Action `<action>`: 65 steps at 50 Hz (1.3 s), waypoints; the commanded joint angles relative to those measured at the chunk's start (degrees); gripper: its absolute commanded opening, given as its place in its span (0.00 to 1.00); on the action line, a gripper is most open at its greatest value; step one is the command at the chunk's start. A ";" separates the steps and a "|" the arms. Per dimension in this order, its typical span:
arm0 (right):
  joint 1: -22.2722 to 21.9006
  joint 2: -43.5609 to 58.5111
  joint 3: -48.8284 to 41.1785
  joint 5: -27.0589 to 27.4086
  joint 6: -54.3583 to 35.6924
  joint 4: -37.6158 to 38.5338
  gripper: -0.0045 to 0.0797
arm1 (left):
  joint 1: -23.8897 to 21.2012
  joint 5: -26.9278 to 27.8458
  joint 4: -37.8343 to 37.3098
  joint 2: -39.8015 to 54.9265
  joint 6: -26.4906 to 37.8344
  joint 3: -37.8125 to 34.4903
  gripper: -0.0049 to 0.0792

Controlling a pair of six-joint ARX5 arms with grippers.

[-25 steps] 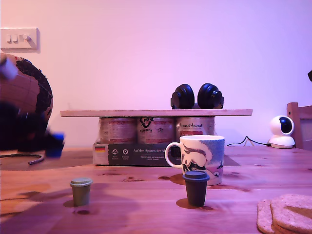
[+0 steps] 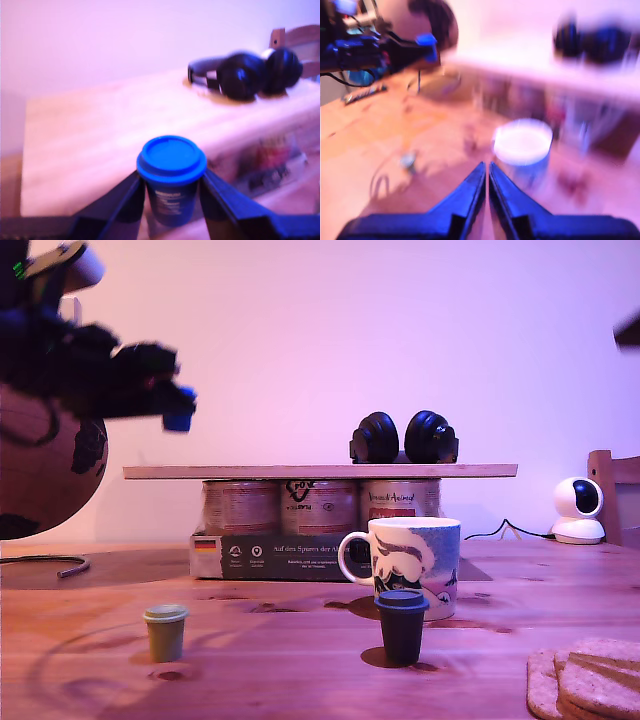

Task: Pick up the blue coffee capsule and place it on the shelf behind you

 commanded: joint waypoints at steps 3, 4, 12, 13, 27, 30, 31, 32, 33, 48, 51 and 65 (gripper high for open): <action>0.28 0.35 -0.79 0.00 -0.13 0.42 0.04 | -0.15 0.02 -1.18 -0.07 1.73 2.64 0.40; 0.28 0.35 -0.79 0.00 -0.13 0.37 0.04 | -0.15 0.02 -1.51 0.11 1.70 3.28 0.40; 0.28 0.70 -0.79 -0.26 -0.13 0.48 0.04 | -0.15 0.02 -4.68 3.48 1.73 9.03 0.40; 0.28 0.70 -0.79 -0.26 -0.13 0.50 0.04 | -0.13 0.02 -4.90 4.07 1.73 9.84 0.40; 0.31 0.70 -0.79 -0.59 -0.13 0.44 0.04 | 0.04 0.02 -6.08 12.81 2.86 19.56 0.40; 0.31 0.70 -0.79 -0.61 -0.13 0.44 0.04 | 0.28 0.02 -6.12 14.51 3.04 21.29 0.40; 0.31 0.70 -0.79 -0.61 -0.13 0.44 0.04 | 0.35 0.02 -6.16 15.13 3.04 21.81 0.40; 0.31 0.70 -0.79 -0.61 -0.13 0.42 0.04 | 0.39 0.02 -6.29 15.76 3.04 22.45 0.40; 0.31 0.70 -0.79 -0.61 -0.13 0.44 0.04 | 0.44 0.02 -6.51 16.26 3.04 23.04 0.40; 0.31 0.70 -0.79 -0.59 -0.13 0.42 0.04 | 1.90 -0.07 -7.23 24.76 2.99 29.86 0.40; 0.31 0.70 -0.79 -0.55 -0.13 0.39 0.04 | 2.25 -0.04 -7.43 26.12 2.97 30.73 0.40; 0.31 0.70 -0.79 -0.57 -0.13 0.39 0.04 | 2.86 -0.04 -11.98 28.17 2.75 32.79 0.40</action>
